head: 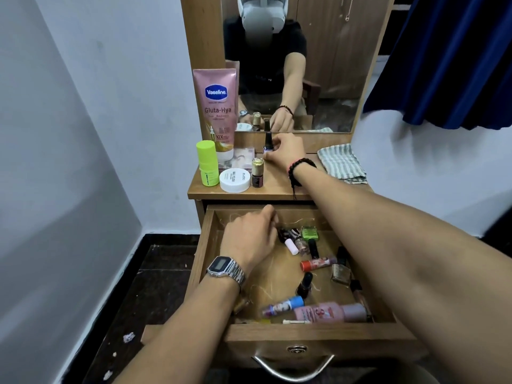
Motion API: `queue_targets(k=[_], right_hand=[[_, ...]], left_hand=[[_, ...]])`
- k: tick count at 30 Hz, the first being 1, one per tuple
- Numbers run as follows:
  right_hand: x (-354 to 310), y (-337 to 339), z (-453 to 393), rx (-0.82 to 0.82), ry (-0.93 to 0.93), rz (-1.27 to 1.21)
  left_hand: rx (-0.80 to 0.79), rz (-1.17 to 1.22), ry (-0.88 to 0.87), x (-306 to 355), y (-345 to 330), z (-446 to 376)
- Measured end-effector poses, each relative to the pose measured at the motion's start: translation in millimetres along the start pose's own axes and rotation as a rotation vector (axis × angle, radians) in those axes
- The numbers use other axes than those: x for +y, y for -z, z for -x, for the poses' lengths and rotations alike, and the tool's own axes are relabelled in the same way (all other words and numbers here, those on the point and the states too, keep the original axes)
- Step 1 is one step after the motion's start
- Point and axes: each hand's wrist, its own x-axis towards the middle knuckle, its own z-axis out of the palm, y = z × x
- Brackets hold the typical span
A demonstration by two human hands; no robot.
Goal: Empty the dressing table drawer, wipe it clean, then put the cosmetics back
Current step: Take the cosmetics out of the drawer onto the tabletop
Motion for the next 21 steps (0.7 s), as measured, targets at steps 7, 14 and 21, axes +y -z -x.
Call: queue_targets(k=[7,14,21], right_hand=[[3.1,5.9,9.5,0.037,-0.011,-0.089],[13.8,71.3,100.2,0.263,0.048,-0.381],[69.1,56.7,172.4,-0.37,-0.066,0.293]], left_hand=[[-0.044,-0.043,0.028,1.8,1.3,0.3],[-0.116,-0.04,0.006,1.6,-1.4,1.4],[-0.153,-0.09,0.035,1.9,-1.4,2.6]])
